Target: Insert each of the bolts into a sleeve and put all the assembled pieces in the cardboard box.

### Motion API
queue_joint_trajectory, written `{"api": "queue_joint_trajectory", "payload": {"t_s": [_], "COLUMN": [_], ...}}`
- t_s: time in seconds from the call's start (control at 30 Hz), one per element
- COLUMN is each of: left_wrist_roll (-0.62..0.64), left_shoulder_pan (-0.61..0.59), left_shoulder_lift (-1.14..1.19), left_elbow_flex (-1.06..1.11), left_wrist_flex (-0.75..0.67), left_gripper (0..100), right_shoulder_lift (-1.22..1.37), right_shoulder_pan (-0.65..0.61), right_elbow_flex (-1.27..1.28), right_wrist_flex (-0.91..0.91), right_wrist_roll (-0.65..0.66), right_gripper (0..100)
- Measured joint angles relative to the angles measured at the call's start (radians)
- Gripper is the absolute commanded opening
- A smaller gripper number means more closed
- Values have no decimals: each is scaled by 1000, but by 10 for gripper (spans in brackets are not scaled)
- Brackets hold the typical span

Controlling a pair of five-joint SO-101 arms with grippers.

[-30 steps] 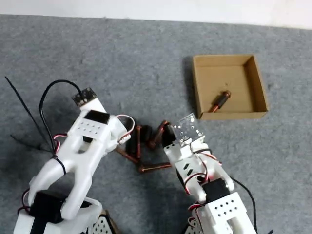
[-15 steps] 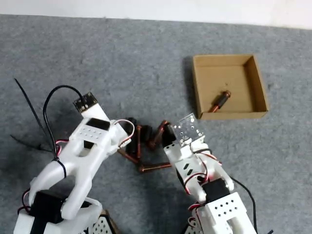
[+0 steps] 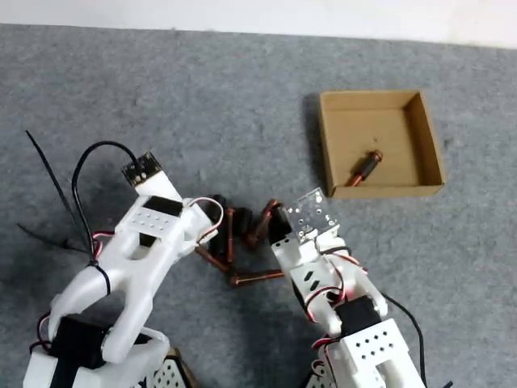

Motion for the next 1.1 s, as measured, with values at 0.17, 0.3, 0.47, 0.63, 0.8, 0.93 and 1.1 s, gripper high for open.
{"api": "queue_joint_trajectory", "payload": {"t_s": [0.17,0.3,0.47,0.63,0.8,0.93,1.1], "left_wrist_roll": [-48,-49,-49,-49,-55,-54,-87], "left_shoulder_pan": [12,12,11,11,15,15,15], "left_shoulder_lift": [110,161,166,166,170,175,176], "left_elbow_flex": [-49,-92,-94,-94,-112,-117,-129], "left_wrist_flex": [0,17,18,18,15,15,18], "left_gripper": [116,116,112,62,12,5,5], "right_shoulder_lift": [0,0,0,0,0,0,0], "right_shoulder_pan": [0,0,0,0,0,0,0], "right_elbow_flex": [0,0,0,0,0,0,0], "right_wrist_flex": [0,0,0,0,0,0,0], "right_wrist_roll": [0,0,0,0,0,0,0], "right_gripper": [3,3,3,3,3,3,3]}}
